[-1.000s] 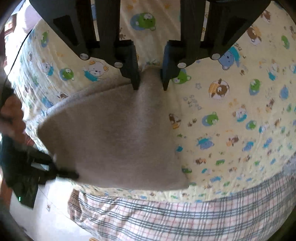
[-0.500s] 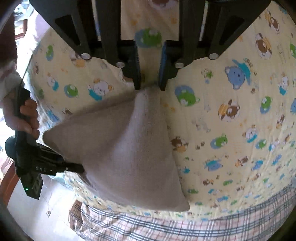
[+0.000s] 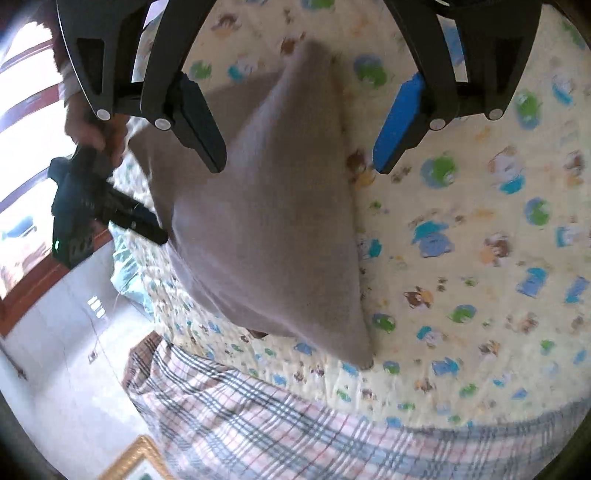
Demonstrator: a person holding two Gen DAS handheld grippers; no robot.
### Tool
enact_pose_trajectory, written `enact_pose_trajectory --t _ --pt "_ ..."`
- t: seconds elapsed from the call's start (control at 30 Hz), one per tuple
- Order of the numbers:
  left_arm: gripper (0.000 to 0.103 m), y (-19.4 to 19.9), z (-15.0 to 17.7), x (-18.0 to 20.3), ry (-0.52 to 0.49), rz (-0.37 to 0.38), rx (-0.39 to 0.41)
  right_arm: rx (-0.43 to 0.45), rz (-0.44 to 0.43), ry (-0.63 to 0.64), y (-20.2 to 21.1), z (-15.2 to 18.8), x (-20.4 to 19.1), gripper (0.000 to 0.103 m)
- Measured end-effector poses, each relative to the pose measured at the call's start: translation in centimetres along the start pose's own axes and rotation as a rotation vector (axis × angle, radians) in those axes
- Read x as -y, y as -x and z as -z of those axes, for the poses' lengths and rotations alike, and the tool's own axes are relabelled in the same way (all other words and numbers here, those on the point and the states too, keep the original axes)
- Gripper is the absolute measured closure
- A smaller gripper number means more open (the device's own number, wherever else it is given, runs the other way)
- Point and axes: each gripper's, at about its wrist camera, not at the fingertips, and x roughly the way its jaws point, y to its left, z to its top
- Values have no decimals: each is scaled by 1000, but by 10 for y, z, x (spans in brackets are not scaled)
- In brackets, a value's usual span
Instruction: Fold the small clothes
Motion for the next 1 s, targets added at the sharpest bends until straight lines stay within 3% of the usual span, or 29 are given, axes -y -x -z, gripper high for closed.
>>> enact_pose_trajectory --t 0.1,0.2,0.27,0.33,0.43,0.5,0.57,0.67,0.83,1.0 --pt "21 -24 -19 -14 91 108 -54 -23 -23 -28 -13 -4 8 33" --pt "18 -48 -34 -21 122 116 -79 -29 -62 -66 -22 -6 20 33" --pt "10 -68 -39 -28 149 135 -108 -40 -78 -86 -28 -7 26 33" --pt "10 -81 -41 -32 166 154 -112 -54 -97 -102 -37 -8 30 33" --pt "19 -86 -44 -26 134 141 -75 -94 -168 -127 -53 -6 33 35" --pt "28 -84 -44 -23 120 124 -58 -104 -177 -112 -57 -5 29 47" --pt "40 -75 -42 -21 106 124 -39 -115 -198 -130 -57 -5 27 58" --pt "48 -55 -37 -25 105 133 -15 -100 -198 -104 -47 -5 12 62" --pt "49 5 -15 -43 103 103 53 -73 -271 -41 -32 -2 -30 66" --pt "49 76 9 -81 117 32 130 -102 -370 42 -50 15 -86 66"
